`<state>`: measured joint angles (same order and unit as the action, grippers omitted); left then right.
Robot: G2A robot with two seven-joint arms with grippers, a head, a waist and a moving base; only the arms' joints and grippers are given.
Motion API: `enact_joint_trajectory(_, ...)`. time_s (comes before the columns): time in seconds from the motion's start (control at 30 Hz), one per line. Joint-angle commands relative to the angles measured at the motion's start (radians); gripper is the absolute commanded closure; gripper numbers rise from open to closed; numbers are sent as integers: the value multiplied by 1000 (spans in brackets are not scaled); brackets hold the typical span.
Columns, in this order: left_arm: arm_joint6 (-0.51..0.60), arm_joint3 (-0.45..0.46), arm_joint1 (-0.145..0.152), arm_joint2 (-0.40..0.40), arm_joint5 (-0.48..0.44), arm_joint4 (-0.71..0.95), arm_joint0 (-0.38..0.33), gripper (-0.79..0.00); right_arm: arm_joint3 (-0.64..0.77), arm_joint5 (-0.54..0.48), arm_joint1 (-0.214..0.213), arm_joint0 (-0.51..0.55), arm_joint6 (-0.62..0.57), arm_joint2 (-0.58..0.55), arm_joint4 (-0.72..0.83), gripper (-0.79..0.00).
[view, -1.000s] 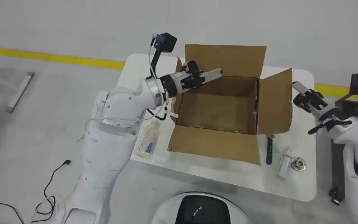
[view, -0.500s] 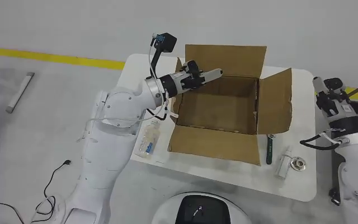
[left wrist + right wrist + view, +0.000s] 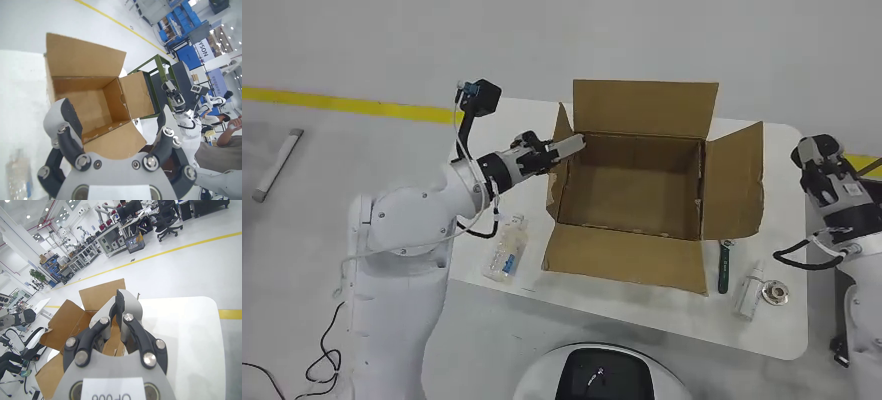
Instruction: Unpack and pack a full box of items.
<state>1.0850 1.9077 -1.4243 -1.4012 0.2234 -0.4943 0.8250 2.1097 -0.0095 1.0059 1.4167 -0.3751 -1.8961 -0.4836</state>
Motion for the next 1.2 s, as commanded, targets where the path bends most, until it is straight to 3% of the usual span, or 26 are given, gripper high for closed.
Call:
enact_joint_trajectory(0.0, 105, 45, 14, -37, 47, -40, 46, -785, -6, -9, 0, -6, -3, 7, -1, 0)
enact_joint_trajectory(0.1, 194, 91, 31, -79, 79, -99, 109, -785, -14, -23, 0, -16, -4, 18, -5, 0)
enact_joint_trajectory(0.17, 258, 112, 43, -86, 52, -153, 136, -785, -21, -30, 0, -23, -7, 24, -4, 0)
enact_joint_trajectory(0.27, 255, 110, 51, -102, 37, -146, 177, -785, -33, -40, 0, -33, -12, 31, 0, 0)
enact_joint_trajectory(0.7, 248, 106, 51, -105, 45, -139, 183, -785, -60, -50, -1, -69, -100, 64, 71, 0)
enact_joint_trajectory(0.77, 246, 104, 55, -66, -41, -156, 190, -785, -66, -52, -1, -69, -106, 66, 76, 0)
enact_joint_trajectory(0.93, 451, 88, 86, 23, -345, -363, 139, -785, -80, -54, -2, -72, -111, 65, 72, 0)
enact_joint_trajectory(1.0, 451, 69, 101, 63, -456, -441, 149, -785, -83, -55, -3, -72, -114, 65, 67, 0)
enact_joint_trajectory(1.17, 451, 29, 134, 91, -507, -483, 183, -785, -92, -56, -3, -74, -120, 71, 62, 0)
